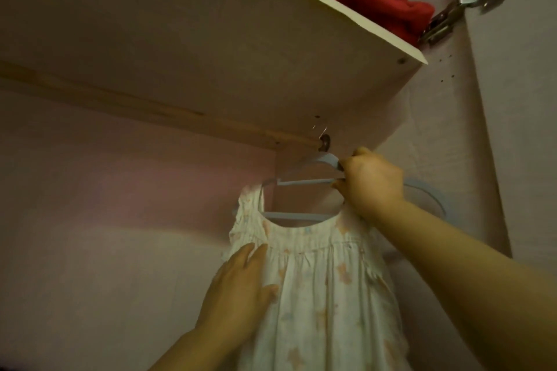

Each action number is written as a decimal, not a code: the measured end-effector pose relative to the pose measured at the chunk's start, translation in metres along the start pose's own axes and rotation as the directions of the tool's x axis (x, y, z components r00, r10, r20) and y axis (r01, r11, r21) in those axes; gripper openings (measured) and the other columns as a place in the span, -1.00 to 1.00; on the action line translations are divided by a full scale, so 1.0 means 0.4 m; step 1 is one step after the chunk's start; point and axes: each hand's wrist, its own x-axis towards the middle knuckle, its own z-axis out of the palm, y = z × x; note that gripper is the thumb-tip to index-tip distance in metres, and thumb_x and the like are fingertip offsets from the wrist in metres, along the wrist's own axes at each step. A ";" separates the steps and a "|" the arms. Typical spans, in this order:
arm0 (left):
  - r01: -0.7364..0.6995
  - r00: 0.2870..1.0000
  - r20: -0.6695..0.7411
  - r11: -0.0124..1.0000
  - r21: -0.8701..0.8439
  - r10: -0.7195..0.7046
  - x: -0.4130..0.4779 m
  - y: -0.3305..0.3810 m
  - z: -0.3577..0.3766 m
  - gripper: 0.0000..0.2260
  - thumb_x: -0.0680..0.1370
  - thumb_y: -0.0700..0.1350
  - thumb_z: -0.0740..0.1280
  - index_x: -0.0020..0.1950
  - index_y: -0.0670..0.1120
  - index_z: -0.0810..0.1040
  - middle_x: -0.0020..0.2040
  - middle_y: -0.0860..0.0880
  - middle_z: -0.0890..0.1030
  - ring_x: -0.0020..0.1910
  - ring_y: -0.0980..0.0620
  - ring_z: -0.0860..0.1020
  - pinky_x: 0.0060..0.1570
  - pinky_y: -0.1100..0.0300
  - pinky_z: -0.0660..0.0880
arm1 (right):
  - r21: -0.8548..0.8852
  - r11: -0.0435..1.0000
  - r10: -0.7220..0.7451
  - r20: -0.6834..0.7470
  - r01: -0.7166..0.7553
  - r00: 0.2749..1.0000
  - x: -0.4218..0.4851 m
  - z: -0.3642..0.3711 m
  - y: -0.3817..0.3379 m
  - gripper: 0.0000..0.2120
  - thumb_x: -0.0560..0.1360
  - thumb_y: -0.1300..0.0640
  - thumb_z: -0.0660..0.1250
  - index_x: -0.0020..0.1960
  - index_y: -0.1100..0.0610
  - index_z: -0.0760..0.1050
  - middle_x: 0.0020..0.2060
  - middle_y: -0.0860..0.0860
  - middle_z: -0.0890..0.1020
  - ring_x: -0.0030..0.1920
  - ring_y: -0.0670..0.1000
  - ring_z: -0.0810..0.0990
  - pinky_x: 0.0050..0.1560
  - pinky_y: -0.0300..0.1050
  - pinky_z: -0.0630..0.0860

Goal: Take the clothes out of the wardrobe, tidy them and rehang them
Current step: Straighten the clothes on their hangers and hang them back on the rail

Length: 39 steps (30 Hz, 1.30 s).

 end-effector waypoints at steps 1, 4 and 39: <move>-0.001 1.000 -0.001 1.000 0.010 0.001 0.008 -0.008 0.006 -0.39 0.57 0.14 0.17 0.53 0.07 -0.04 0.54 0.08 -0.03 0.50 0.08 0.02 0.46 0.17 0.05 | 0.002 1.000 0.013 0.008 -0.013 1.000 0.019 0.009 0.000 -0.68 0.51 -0.02 0.32 0.21 0.08 0.51 0.08 0.07 0.48 0.11 0.13 0.47 -0.21 -0.08 0.36; -0.001 1.000 -0.003 1.000 0.024 0.001 0.036 -0.028 0.026 -0.39 0.57 0.14 0.18 0.53 0.06 -0.03 0.54 0.08 -0.02 0.49 0.09 0.05 0.45 0.16 0.08 | -0.019 0.999 0.030 0.026 -0.029 0.999 0.063 0.046 0.001 -0.70 0.51 0.01 0.34 0.20 0.10 0.52 0.07 0.09 0.48 0.13 0.15 0.45 -0.19 -0.07 0.36; 0.071 0.878 0.454 0.979 0.190 -0.152 -0.388 -0.117 -0.021 -0.45 0.58 0.12 0.17 0.50 -0.04 0.12 0.40 -0.09 0.29 0.31 -0.06 0.33 0.21 0.09 0.33 | 0.238 0.968 -0.222 0.647 0.084 0.730 -0.685 0.106 -0.220 -0.54 0.55 -0.09 0.17 0.41 0.04 0.26 0.33 0.05 0.36 0.37 0.11 0.28 0.43 0.05 0.10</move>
